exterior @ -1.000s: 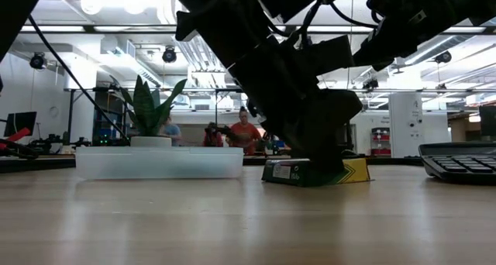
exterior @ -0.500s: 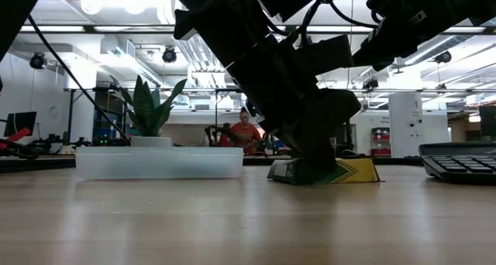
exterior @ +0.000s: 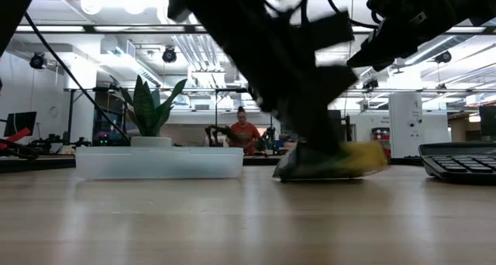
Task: Pack school essentials
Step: Put the yellow crayon box into the blue supply box
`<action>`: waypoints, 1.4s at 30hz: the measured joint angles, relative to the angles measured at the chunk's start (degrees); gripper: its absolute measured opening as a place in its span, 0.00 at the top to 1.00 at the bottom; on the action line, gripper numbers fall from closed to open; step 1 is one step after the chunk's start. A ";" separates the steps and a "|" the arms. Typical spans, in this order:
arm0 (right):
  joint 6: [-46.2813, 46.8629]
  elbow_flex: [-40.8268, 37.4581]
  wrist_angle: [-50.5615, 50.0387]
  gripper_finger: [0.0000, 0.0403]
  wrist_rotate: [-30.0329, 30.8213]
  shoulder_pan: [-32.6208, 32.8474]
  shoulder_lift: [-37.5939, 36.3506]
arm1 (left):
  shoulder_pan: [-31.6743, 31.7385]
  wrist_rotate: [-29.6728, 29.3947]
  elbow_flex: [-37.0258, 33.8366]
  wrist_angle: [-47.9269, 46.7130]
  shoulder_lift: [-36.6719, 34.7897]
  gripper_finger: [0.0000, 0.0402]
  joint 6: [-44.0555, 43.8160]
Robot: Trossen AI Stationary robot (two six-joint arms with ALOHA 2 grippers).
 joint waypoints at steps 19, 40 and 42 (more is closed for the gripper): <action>-0.05 -0.16 -1.88 0.98 0.10 -0.03 0.02 | -3.00 -5.13 -0.31 -17.38 -9.92 1.00 -0.58; 1.18 -0.21 -1.77 0.98 0.15 -0.15 0.00 | -3.54 -11.71 -16.80 -34.90 -21.21 1.00 -14.05; 1.17 -0.21 -1.75 0.98 0.15 -0.15 0.00 | -3.23 -11.77 -18.46 -33.72 -21.30 1.00 -14.07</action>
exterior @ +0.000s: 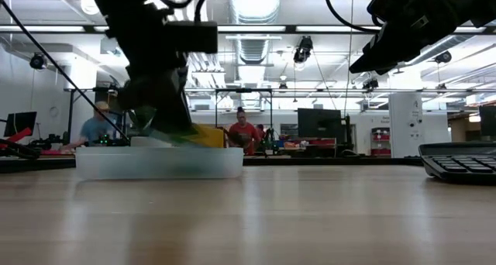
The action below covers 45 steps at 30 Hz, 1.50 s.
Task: Pack school essentials
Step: Put the yellow crayon box into the blue supply box, then return to Home Position
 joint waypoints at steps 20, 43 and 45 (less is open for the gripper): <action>-2.72 -0.02 1.50 0.98 0.01 0.00 0.00 | 0.29 0.41 -2.07 1.51 -0.02 0.70 0.19; -23.19 -0.33 25.52 0.98 -5.25 0.00 6.19 | -7.40 4.44 3.13 6.29 -12.32 0.69 3.22; -23.80 -0.26 26.74 0.98 -5.24 0.00 7.01 | -7.62 4.45 1.74 7.52 -14.48 0.69 4.58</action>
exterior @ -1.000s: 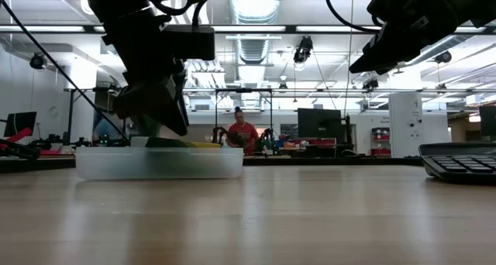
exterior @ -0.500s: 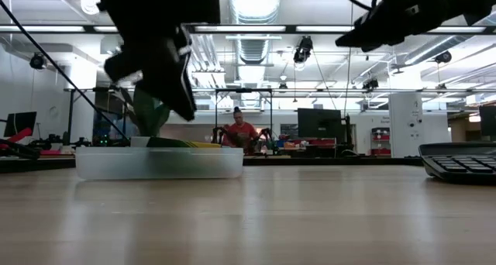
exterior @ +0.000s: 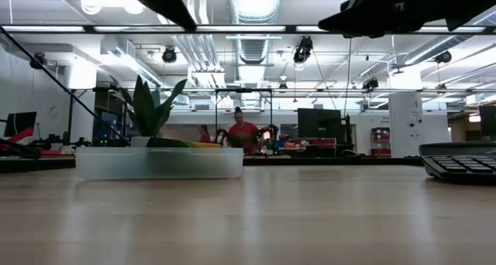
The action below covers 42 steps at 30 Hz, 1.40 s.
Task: Pack school essentials
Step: Return to Home Position
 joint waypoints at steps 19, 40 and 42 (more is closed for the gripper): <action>-0.44 0.04 2.46 0.98 0.04 0.00 1.12 | 1.47 12.60 -32.36 28.63 -27.46 0.92 3.31; -4.02 -2.73 12.09 0.98 -4.45 -0.02 1.16 | 4.57 18.07 -56.70 52.94 -52.20 1.00 13.97; -4.02 -2.73 12.54 0.98 -4.09 -0.02 1.16 | 4.66 18.41 -58.22 53.48 -53.52 1.00 14.05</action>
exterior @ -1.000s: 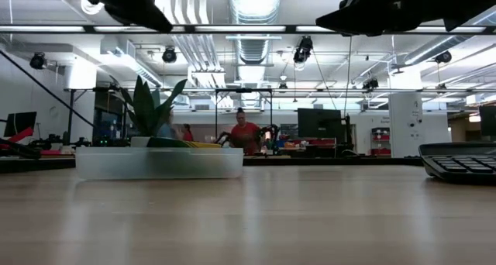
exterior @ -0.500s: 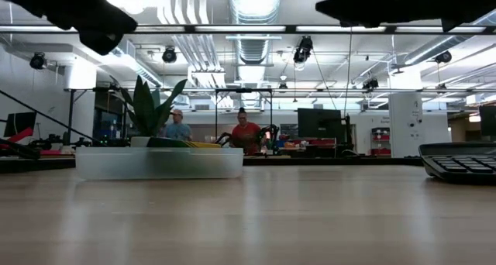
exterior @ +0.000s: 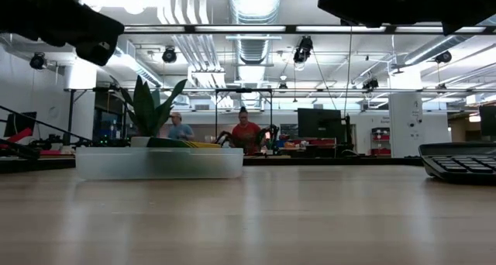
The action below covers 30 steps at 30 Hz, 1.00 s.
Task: Pack school essentials
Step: Return to Home Position
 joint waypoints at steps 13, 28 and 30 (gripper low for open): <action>-2.34 -2.69 7.76 0.98 -0.18 0.17 -0.03 | 0.51 0.07 -11.25 6.38 -12.40 1.00 1.46; -8.48 -17.22 34.15 0.98 0.02 0.17 -8.10 | 1.03 -0.15 -13.65 3.81 -25.21 1.00 7.10; -9.09 -18.44 34.98 0.98 0.04 0.17 -10.08 | 1.03 -0.15 -13.65 3.36 -25.46 1.00 7.23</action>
